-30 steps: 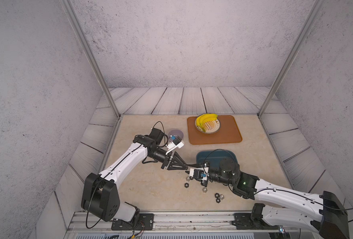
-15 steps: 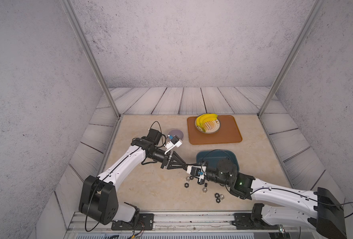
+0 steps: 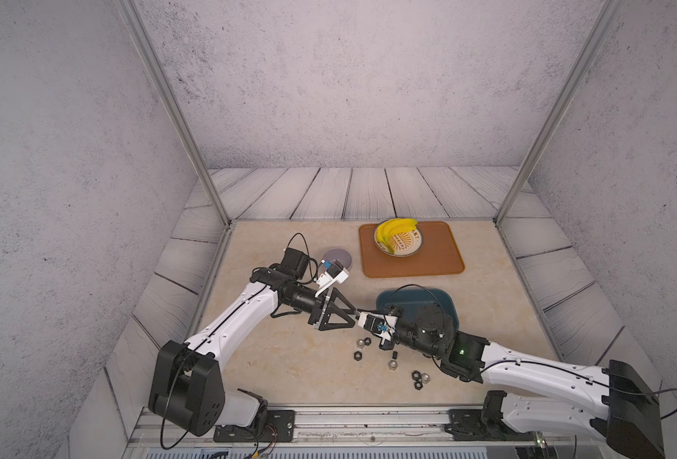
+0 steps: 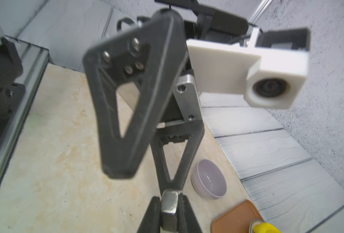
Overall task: Put the nuts on the desktop into the storage box
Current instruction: Pick up the nut from the center of the board, then place the nut in the storage box.
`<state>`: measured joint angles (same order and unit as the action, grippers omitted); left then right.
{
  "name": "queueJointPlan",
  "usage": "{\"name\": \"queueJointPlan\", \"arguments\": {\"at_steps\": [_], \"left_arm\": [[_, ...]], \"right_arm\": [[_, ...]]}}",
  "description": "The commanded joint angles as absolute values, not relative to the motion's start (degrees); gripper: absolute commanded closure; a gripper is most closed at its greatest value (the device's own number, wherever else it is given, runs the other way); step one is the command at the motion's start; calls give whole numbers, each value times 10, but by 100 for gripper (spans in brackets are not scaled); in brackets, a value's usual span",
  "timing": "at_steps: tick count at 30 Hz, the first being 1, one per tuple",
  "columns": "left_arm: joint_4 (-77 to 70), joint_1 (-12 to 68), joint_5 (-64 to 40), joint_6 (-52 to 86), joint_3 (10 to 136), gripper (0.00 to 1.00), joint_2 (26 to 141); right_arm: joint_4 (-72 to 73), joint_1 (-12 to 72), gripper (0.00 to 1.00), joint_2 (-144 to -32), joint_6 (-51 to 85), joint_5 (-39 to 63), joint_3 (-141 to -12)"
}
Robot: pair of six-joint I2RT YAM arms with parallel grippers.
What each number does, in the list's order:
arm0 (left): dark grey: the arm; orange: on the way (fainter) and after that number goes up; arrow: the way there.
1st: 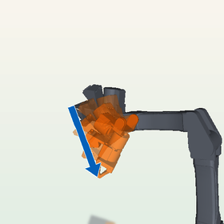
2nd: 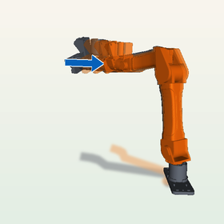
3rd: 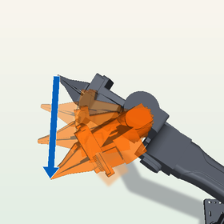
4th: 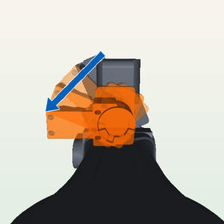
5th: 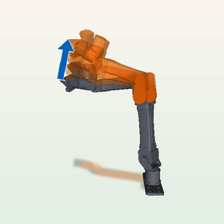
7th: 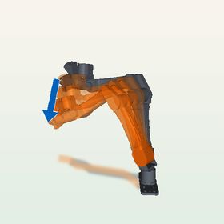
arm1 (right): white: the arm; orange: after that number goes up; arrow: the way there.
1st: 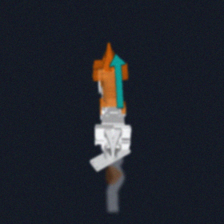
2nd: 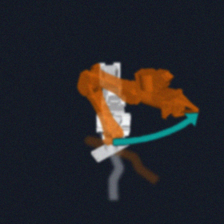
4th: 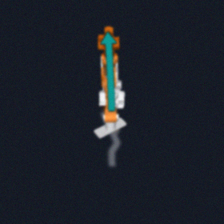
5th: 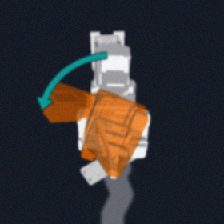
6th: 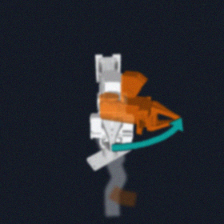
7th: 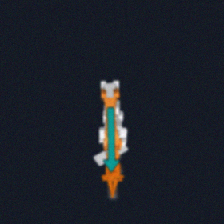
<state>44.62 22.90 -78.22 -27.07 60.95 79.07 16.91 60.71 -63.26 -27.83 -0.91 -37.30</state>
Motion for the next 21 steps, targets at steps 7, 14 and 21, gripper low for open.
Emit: {"name": "queueJointPlan", "arguments": {"at_steps": [7,14,21], "left_arm": [[469,207,-734,-320,594,16,755],[482,203,-656,-385,575,8,732],[462,202,-559,-428,548,2,713]], "right_arm": [[28,598,100,-638,-240,-151,-407],[-153,558,100,-685,-129,-187,-485],[-264,469,100,-727,61,-161,-541]]}}
